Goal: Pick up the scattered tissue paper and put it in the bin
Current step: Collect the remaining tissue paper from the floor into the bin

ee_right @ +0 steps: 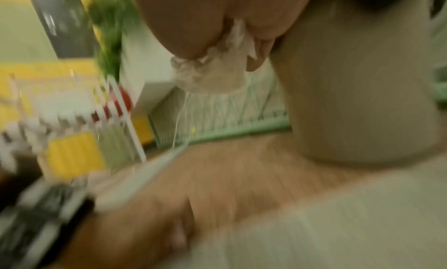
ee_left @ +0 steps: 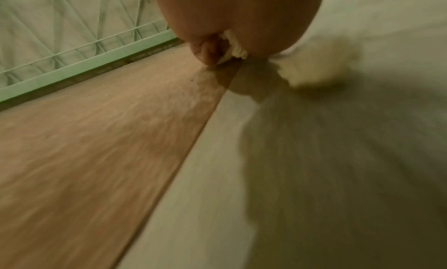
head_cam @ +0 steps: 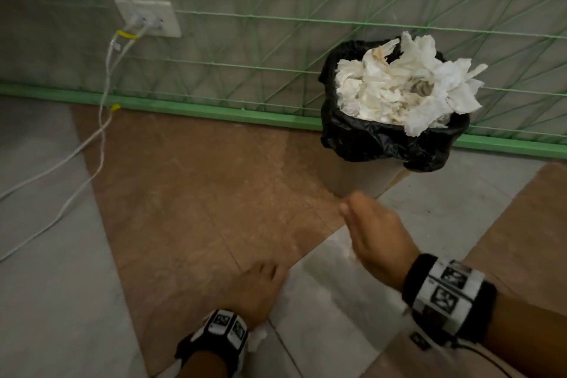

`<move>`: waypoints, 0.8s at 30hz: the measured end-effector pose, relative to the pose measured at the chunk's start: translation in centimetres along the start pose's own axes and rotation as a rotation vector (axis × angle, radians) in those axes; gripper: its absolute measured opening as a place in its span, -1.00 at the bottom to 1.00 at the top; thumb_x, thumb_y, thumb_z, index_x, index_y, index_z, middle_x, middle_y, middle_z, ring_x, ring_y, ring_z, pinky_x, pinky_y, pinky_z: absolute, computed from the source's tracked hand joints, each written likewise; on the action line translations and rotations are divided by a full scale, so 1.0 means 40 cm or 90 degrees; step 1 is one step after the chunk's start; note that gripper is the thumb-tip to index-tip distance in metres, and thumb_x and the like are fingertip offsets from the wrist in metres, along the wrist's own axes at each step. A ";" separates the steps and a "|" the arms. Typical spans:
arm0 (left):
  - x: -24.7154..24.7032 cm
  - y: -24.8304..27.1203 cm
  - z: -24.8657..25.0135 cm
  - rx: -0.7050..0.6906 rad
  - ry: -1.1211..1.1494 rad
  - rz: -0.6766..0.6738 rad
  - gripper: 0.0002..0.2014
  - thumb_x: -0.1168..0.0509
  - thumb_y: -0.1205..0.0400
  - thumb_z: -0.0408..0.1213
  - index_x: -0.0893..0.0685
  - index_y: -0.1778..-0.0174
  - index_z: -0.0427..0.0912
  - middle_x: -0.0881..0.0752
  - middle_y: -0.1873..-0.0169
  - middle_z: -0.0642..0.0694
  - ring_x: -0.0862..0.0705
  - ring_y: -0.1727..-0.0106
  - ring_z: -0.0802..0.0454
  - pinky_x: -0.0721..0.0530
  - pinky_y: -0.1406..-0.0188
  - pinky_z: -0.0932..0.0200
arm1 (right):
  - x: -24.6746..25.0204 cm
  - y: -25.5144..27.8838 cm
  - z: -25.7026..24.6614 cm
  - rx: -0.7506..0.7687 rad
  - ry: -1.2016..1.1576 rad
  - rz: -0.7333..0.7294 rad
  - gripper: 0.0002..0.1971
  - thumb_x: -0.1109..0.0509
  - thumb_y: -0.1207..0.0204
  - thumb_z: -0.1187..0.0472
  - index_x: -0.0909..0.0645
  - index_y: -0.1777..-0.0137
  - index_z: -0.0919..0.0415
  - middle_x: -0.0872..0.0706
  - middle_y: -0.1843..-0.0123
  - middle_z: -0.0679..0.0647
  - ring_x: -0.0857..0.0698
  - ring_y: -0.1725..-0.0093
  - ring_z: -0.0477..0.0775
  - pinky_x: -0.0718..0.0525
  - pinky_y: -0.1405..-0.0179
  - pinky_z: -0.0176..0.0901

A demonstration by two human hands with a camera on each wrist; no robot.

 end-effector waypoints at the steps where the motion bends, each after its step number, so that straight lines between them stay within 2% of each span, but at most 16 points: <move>1: 0.045 -0.017 0.002 0.033 0.048 0.037 -0.58 0.07 -0.71 -0.09 -0.31 -0.47 -0.12 -0.60 -0.25 -0.19 -0.59 -0.17 -0.18 -0.59 -0.10 -0.04 | 0.079 -0.041 -0.033 0.009 -0.019 0.089 -0.74 -0.04 -0.74 0.12 -0.38 0.18 0.16 -0.41 0.33 -0.09 -0.46 0.35 -0.16 -0.37 0.37 -0.35; 3: 0.158 -0.062 -0.009 0.120 0.144 0.132 -0.49 0.30 -0.74 -0.01 -0.39 -0.41 -0.16 -0.67 -0.12 -0.18 -0.64 0.01 -0.10 -0.54 0.04 0.05 | 0.239 -0.119 -0.067 0.009 -0.019 0.258 -0.73 -0.07 -0.72 0.18 -0.48 0.14 0.27 -0.47 0.34 -0.02 -0.37 0.38 -0.06 -0.26 0.41 -0.25; 4: 0.235 -0.082 -0.023 0.167 0.227 0.201 -0.52 0.27 -0.77 -0.02 -0.46 -0.32 -0.16 -0.69 -0.03 -0.17 -0.63 0.09 -0.07 -0.48 0.12 0.09 | 0.315 -0.160 -0.063 -0.004 -0.023 0.321 -0.71 -0.06 -0.73 0.18 -0.51 0.09 0.34 -0.50 0.31 0.04 -0.37 0.35 -0.02 -0.21 0.37 -0.16; 6: 0.401 -0.114 -0.044 0.197 0.421 0.363 -0.68 0.12 -0.79 -0.08 -0.46 -0.18 -0.16 -0.65 0.18 -0.10 -0.60 0.23 -0.08 -0.41 0.21 0.09 | 0.455 -0.230 -0.039 -0.027 -0.040 0.420 -0.65 -0.03 -0.75 0.13 -0.51 -0.01 0.40 -0.54 0.26 0.07 -0.41 0.27 -0.04 -0.23 0.26 -0.17; 8: 0.595 -0.135 -0.031 0.128 0.548 0.508 -0.80 0.03 -0.75 -0.14 -0.40 -0.07 -0.17 -0.52 0.38 0.00 -0.46 0.44 -0.03 -0.40 0.37 0.09 | 0.553 -0.280 0.003 -0.043 -0.032 0.484 -0.66 0.00 -0.73 0.07 -0.47 -0.08 0.34 -0.57 0.13 0.11 -0.47 0.15 0.00 -0.27 0.21 -0.19; 10: 0.771 -0.156 -0.010 0.065 0.631 0.586 -0.91 -0.01 -0.69 -0.23 -0.34 0.02 -0.17 -0.47 0.38 -0.02 -0.42 0.43 0.02 -0.37 0.44 0.13 | 0.584 -0.322 0.063 -0.113 -0.029 0.468 -0.66 -0.05 -0.69 0.02 -0.42 -0.23 0.28 -0.50 -0.14 0.17 -0.45 -0.04 0.03 -0.33 0.08 -0.25; 12: 0.907 -0.192 -0.001 0.035 0.723 0.609 -0.96 -0.03 -0.66 -0.31 -0.29 0.02 -0.12 -0.48 0.24 -0.04 -0.44 0.31 0.05 -0.36 0.43 0.20 | 0.548 -0.357 0.121 -0.194 -0.054 0.317 -0.52 -0.10 -0.68 -0.05 -0.32 -0.47 0.24 -0.37 -0.42 0.24 -0.45 -0.24 0.09 -0.34 -0.20 -0.27; 14: 1.003 -0.229 0.014 0.007 0.766 0.603 -0.84 -0.07 -0.59 -0.42 -0.28 -0.01 -0.11 -0.50 0.09 -0.07 -0.48 0.22 0.05 -0.47 0.39 0.29 | 0.488 -0.361 0.149 -0.241 -0.087 0.139 -0.44 -0.06 -0.70 -0.11 -0.20 -0.61 0.16 -0.28 -0.61 0.23 -0.41 -0.48 0.16 -0.31 -0.48 -0.08; 15: 1.023 -0.253 0.029 -0.007 0.731 0.577 -0.78 -0.09 -0.56 -0.47 -0.29 -0.04 -0.11 -0.52 0.00 -0.10 -0.51 0.16 0.04 -0.51 0.33 0.30 | 0.470 -0.354 0.147 -0.240 -0.096 0.084 -0.45 -0.03 -0.73 -0.08 -0.20 -0.63 0.17 -0.30 -0.63 0.19 -0.37 -0.55 0.15 -0.28 -0.54 -0.04; 16: 1.026 -0.278 0.050 -0.016 0.669 0.531 -0.75 -0.11 -0.57 -0.48 -0.31 -0.08 -0.11 -0.53 -0.07 -0.12 -0.52 0.12 0.03 -0.55 0.25 0.27 | 0.468 -0.349 0.145 -0.224 -0.112 0.068 -0.49 -0.01 -0.75 -0.02 -0.26 -0.61 0.22 -0.38 -0.58 0.17 -0.40 -0.52 0.13 -0.31 -0.52 -0.09; 18: 0.985 -0.331 0.088 -0.049 0.546 0.426 -0.73 -0.18 -0.63 -0.43 -0.37 -0.21 -0.10 -0.58 -0.18 -0.11 -0.55 0.02 0.03 -0.58 0.05 0.16 | 0.504 -0.337 0.143 -0.184 -0.187 0.135 -0.61 -0.07 -0.74 0.14 -0.49 -0.45 0.29 -0.57 -0.31 0.12 -0.52 -0.26 0.03 -0.47 -0.21 -0.25; 19: 0.956 -0.354 0.100 -0.063 0.488 0.385 -0.71 -0.20 -0.66 -0.35 -0.42 -0.30 -0.09 -0.59 -0.25 -0.10 -0.57 -0.10 0.02 -0.55 -0.12 0.15 | 0.534 -0.326 0.154 -0.184 -0.235 0.202 -0.66 -0.12 -0.70 0.19 -0.58 -0.37 0.23 -0.60 -0.23 0.07 -0.53 -0.18 -0.04 -0.48 -0.07 -0.33; 20: 0.930 -0.367 0.103 -0.060 0.434 0.365 -0.68 -0.22 -0.67 -0.24 -0.46 -0.36 -0.04 -0.58 -0.33 -0.08 -0.53 -0.29 -0.02 -0.48 -0.35 0.07 | 0.566 -0.314 0.176 -0.191 -0.279 0.273 -0.70 -0.17 -0.65 0.23 -0.65 -0.27 0.15 -0.64 -0.20 0.03 -0.56 -0.14 -0.08 -0.48 0.00 -0.36; 21: 0.912 -0.375 0.095 -0.047 0.403 0.367 -0.66 -0.21 -0.67 -0.14 -0.49 -0.39 0.03 -0.55 -0.41 -0.05 -0.44 -0.46 -0.08 -0.34 -0.51 -0.09 | 0.595 -0.298 0.201 -0.204 -0.318 0.333 -0.72 -0.20 -0.58 0.25 -0.69 -0.16 0.07 -0.68 -0.15 0.00 -0.59 -0.09 -0.12 -0.49 0.04 -0.33; 22: 0.906 -0.368 0.086 -0.043 0.411 0.387 -0.66 -0.21 -0.66 -0.08 -0.54 -0.37 0.08 -0.51 -0.47 -0.01 -0.34 -0.55 -0.09 -0.22 -0.58 -0.21 | 0.617 -0.281 0.228 -0.224 -0.349 0.379 -0.75 -0.22 -0.50 0.28 -0.69 -0.01 0.02 -0.71 -0.08 -0.02 -0.61 0.00 -0.13 -0.50 0.08 -0.28; 24: 0.914 -0.346 0.057 -0.079 0.541 0.434 -0.68 -0.23 -0.64 -0.11 -0.62 -0.31 0.10 -0.44 -0.52 0.05 -0.31 -0.59 0.02 -0.16 -0.63 -0.18 | 0.635 -0.250 0.270 -0.274 -0.358 0.408 -0.78 -0.22 -0.37 0.34 -0.61 0.25 0.00 -0.72 0.09 0.04 -0.62 0.20 -0.05 -0.51 0.23 -0.19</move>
Point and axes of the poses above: each hand's wrist, its own y-axis away from the middle knuckle, its own x-axis out of the back of the hand, z = x × y, the point moved 8 cm from there along -y, towards the middle knuckle
